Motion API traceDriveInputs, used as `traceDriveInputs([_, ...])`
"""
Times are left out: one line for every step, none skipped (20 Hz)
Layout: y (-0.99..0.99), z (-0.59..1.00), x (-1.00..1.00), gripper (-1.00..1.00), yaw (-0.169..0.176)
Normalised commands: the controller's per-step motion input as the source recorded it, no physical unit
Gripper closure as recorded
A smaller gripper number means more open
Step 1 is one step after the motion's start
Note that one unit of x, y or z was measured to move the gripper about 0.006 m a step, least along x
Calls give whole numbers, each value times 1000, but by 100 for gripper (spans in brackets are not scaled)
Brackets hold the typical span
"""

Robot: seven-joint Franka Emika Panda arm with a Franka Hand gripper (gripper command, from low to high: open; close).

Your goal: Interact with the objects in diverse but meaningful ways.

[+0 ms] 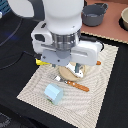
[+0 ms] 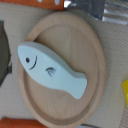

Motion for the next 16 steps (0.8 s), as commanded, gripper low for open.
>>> traceDriveInputs([-489, 0, 0, -100, -165])
traceDriveInputs([-489, 0, 0, -100, -164])
traceDriveInputs([-480, 0, 0, -100, -165])
traceDriveInputs([-486, 0, 0, -100, -165])
traceDriveInputs([-474, 0, 11, -100, -164])
traceDriveInputs([-460, 0, 17, -100, -160])
traceDriveInputs([-434, 0, 49, -100, -157])
traceDriveInputs([-429, 0, 77, -100, -157])
traceDriveInputs([-423, 54, 200, -100, -152])
traceDriveInputs([-300, 97, 334, -100, -152])
traceDriveInputs([-317, 91, 314, -100, -151])
traceDriveInputs([-380, 97, 254, -100, -147])
traceDriveInputs([-277, 100, 349, -100, -142])
traceDriveInputs([-249, 194, 451, -100, -139])
traceDriveInputs([-231, 163, 454, -100, -138])
traceDriveInputs([-266, 163, 443, -100, -136])
